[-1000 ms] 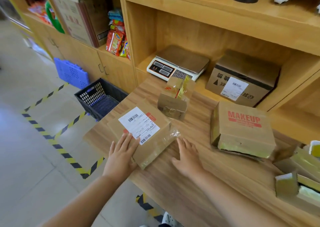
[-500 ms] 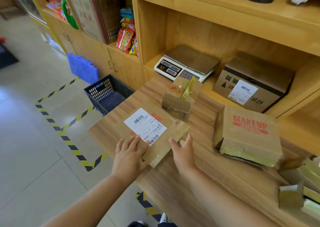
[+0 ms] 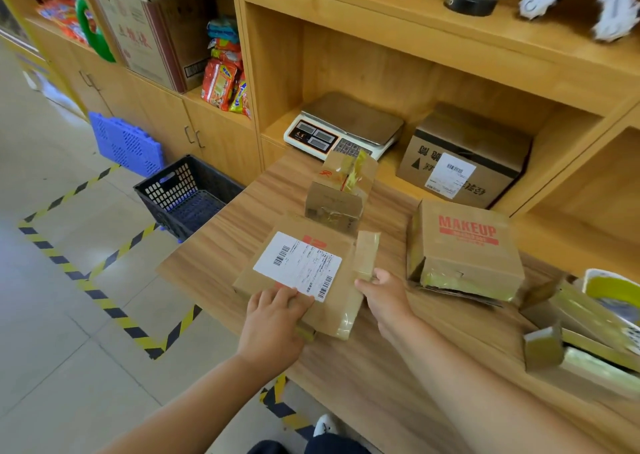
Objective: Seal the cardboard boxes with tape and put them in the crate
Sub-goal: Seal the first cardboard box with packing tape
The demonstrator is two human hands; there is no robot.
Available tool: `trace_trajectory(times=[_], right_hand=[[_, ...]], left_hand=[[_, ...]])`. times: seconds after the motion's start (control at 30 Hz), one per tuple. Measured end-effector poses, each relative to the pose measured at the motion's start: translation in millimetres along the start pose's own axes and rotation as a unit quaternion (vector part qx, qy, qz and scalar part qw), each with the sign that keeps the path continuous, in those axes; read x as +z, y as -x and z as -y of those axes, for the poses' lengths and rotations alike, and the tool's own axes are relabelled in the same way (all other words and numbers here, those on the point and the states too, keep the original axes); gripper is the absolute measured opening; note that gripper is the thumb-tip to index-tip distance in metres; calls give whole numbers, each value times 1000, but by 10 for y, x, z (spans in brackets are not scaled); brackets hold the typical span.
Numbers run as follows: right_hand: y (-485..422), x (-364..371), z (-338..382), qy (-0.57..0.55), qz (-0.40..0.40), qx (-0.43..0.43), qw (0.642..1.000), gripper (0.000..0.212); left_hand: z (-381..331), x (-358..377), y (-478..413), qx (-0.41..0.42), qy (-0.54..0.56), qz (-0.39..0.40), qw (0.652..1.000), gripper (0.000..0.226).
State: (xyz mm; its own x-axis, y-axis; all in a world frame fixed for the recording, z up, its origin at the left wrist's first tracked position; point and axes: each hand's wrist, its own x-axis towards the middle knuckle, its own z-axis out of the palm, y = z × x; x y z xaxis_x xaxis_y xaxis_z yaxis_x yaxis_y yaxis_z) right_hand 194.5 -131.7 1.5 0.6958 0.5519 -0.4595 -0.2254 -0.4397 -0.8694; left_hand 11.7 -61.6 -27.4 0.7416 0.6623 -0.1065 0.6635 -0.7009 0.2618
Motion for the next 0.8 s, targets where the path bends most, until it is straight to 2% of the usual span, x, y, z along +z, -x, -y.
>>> trace_trajectory(times=[0.13,0.27,0.4,0.5,0.6,0.7,0.8], right_hand=[[105,-205,0,14,-3,0,1000,16],[223,-436,77,29,-14,-20,999,22],[370,-617,178,28,-47,-35,998,19],[535,-679,211,-17,-72,-49,996,20],[719,-703,209,-58,-92,-77,991,24],[866,-721,157,-22,-135,-108,985,34],[944,-726,37,27,-154,-122,980,43]], left_hand=[[-4,7,-54,-14,39,-29,999,57],[-14,31,-66,-41,60,0,997,60],[-158,83,-5,-13,120,41,992,64],[-271,108,27,4,168,65,984,65],[-342,126,32,37,229,85,969,52],[-419,144,25,49,268,147,951,40],[-484,221,47,36,309,244,918,44]])
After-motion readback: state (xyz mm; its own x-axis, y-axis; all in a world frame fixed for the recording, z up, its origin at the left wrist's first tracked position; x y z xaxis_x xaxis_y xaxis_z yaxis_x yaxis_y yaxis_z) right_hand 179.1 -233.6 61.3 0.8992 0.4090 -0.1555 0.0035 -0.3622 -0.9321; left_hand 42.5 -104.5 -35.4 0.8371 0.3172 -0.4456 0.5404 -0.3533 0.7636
